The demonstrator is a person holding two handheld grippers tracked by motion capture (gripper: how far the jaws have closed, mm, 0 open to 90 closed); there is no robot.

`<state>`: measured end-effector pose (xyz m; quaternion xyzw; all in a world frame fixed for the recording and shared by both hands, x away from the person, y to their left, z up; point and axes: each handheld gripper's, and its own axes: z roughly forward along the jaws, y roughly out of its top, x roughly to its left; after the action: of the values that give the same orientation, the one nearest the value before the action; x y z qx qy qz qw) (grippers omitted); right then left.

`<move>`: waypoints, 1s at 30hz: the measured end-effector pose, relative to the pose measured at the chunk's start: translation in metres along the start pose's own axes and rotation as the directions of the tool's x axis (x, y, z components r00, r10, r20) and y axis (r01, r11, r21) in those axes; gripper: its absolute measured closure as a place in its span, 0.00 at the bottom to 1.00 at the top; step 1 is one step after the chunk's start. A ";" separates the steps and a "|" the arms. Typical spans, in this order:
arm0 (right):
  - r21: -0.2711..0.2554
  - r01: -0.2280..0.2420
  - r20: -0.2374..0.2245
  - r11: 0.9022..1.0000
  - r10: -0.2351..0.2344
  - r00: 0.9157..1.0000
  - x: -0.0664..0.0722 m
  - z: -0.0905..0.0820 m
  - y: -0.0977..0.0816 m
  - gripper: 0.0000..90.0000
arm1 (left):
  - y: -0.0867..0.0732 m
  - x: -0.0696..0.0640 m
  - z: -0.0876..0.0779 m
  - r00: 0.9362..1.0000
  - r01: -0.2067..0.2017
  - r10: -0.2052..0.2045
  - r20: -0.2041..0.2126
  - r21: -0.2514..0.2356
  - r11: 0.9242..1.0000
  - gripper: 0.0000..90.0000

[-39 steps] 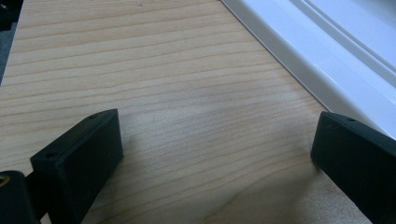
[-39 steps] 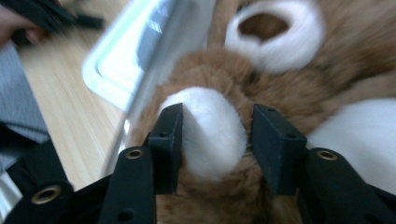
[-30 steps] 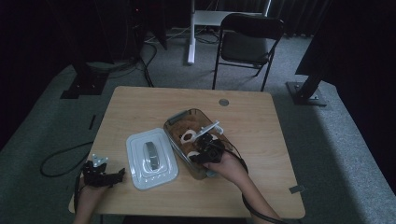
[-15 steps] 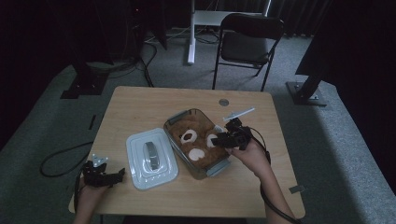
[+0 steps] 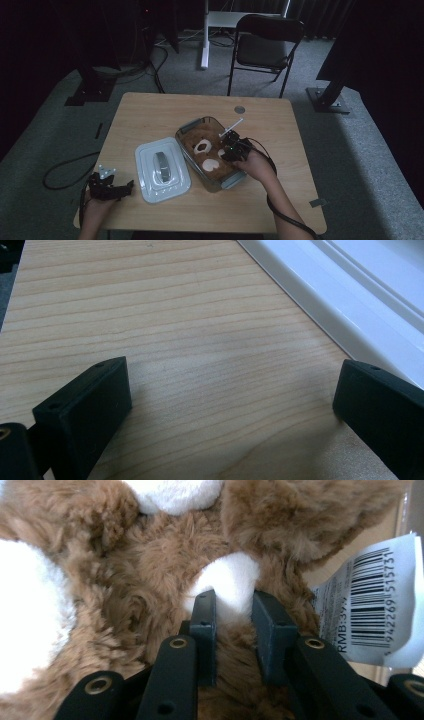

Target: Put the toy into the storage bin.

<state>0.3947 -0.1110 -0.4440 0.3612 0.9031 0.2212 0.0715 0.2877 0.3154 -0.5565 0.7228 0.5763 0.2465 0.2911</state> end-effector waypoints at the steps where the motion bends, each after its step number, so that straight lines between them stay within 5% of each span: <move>1: -0.005 0.003 0.015 1.000 -0.003 1.000 0.002 0.001 -0.001 0.81 | 0.000 0.000 0.000 1.000 0.001 -0.001 0.000 -0.001 1.000 0.03; 4: -0.019 0.009 0.039 1.000 -0.008 0.999 0.005 0.000 -0.001 0.80 | 0.000 0.000 0.000 1.000 0.001 -0.001 0.000 0.000 1.000 0.03; 5: -0.083 -0.007 0.028 0.997 0.009 1.000 0.004 -0.009 -0.002 0.75 | 0.000 0.000 0.000 1.000 0.000 0.000 0.000 0.000 1.000 0.03; 6: -0.083 -0.007 0.028 0.997 0.009 1.000 0.004 -0.009 -0.002 0.75 | 0.000 0.000 0.000 1.000 0.000 0.000 0.000 0.000 1.000 0.03; 7: -0.162 -0.024 -0.028 0.986 0.020 0.999 -0.001 -0.024 -0.006 0.74 | 0.000 0.000 0.000 1.000 0.001 -0.001 0.001 0.000 1.000 0.03; 8: -0.162 -0.024 -0.028 0.986 0.020 0.999 -0.001 -0.024 -0.006 0.74 | 0.000 0.000 0.000 1.000 0.001 -0.001 0.001 0.000 1.000 0.03; 9: -0.242 -0.042 -0.047 0.969 0.031 0.998 -0.006 -0.040 -0.012 0.66 | 0.000 0.000 0.000 1.000 0.000 0.000 0.001 0.000 1.000 0.03; 10: -0.242 -0.042 -0.047 0.969 0.031 0.998 -0.006 -0.040 -0.012 0.66 | 0.000 0.000 0.000 1.000 0.000 0.000 0.001 0.000 1.000 0.03; 11: -0.320 -0.076 -0.058 0.944 0.061 0.996 -0.011 -0.054 -0.018 0.57 | 0.000 0.000 0.000 1.000 0.001 -0.001 0.001 -0.001 1.000 0.03; 12: -0.320 -0.076 -0.058 0.944 0.061 0.996 -0.011 -0.054 -0.018 0.57 | 0.000 0.000 0.000 1.000 0.001 -0.001 0.001 -0.001 1.000 0.03; 13: -0.391 -0.113 -0.048 0.913 0.102 0.994 -0.017 -0.065 -0.023 0.45 | 0.000 0.000 0.000 1.000 0.001 -0.001 0.000 0.000 1.000 0.03; 14: -0.391 -0.113 -0.048 0.913 0.102 0.994 -0.017 -0.065 -0.023 0.45 | 0.000 0.000 0.000 1.000 0.001 -0.001 0.000 0.000 1.000 0.03; 15: -0.458 -0.160 -0.034 0.874 0.162 0.986 -0.026 -0.075 -0.029 0.35 | 0.000 0.000 0.000 1.000 0.006 -0.006 -0.002 -0.002 1.000 0.03; 16: -0.458 -0.160 -0.034 0.874 0.162 0.986 -0.026 -0.075 -0.029 0.35 | 0.000 0.000 0.000 1.000 0.006 -0.006 -0.002 -0.002 1.000 0.03; 17: -0.492 -0.189 -0.035 0.850 0.198 0.980 -0.035 -0.079 -0.034 0.21 | 0.000 0.000 0.000 1.000 0.007 -0.007 -0.002 -0.002 1.000 0.03; 20: -0.495 -0.192 -0.028 0.847 0.206 0.978 -0.044 -0.080 -0.041 0.15 | 0.000 0.000 0.000 1.000 0.006 -0.006 -0.004 -0.001 1.000 0.03; 21: -0.517 -0.196 0.030 0.833 0.247 0.969 -0.051 -0.079 -0.047 0.14 | 0.000 -0.001 0.000 1.000 0.007 -0.007 -0.004 -0.001 1.000 0.03; 22: -0.517 -0.196 0.030 0.833 0.247 0.969 -0.051 -0.079 -0.047 0.14 | 0.000 -0.001 0.000 1.000 0.007 -0.007 -0.004 -0.001 1.000 0.03; 23: -0.526 -0.218 0.058 0.822 0.290 0.955 -0.061 -0.074 -0.055 0.14 | 0.000 -0.001 0.000 1.000 0.005 -0.005 -0.003 0.000 1.000 0.03; 24: -0.526 -0.218 0.058 0.822 0.290 0.955 -0.061 -0.074 -0.055 0.14 | 0.000 -0.001 0.000 1.000 0.005 -0.005 -0.003 0.000 1.000 0.03; 25: -0.516 -0.250 0.089 0.819 0.342 0.935 -0.072 -0.066 -0.062 0.14 | 0.001 0.000 0.000 1.000 0.001 -0.001 0.001 0.003 1.000 0.03; 26: -0.516 -0.250 0.089 0.819 0.342 0.935 -0.072 -0.066 -0.062 0.14 | 0.001 0.000 0.000 1.000 0.001 -0.001 0.001 0.003 1.000 0.03; 27: -0.501 -0.276 0.124 0.820 0.383 0.915 -0.082 -0.055 -0.069 0.14 | 0.001 0.000 0.000 1.000 0.007 -0.007 -0.001 0.007 1.000 0.03; 30: -0.487 -0.325 0.098 0.811 0.420 0.902 -0.094 -0.038 -0.077 0.14 | 0.001 0.000 0.000 1.000 0.012 -0.012 -0.006 0.002 1.000 0.03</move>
<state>0.4040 -0.2382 -0.4476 0.5248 0.7240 0.4003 0.2004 0.2889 0.3151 -0.5558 0.7189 0.5818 0.2460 0.2901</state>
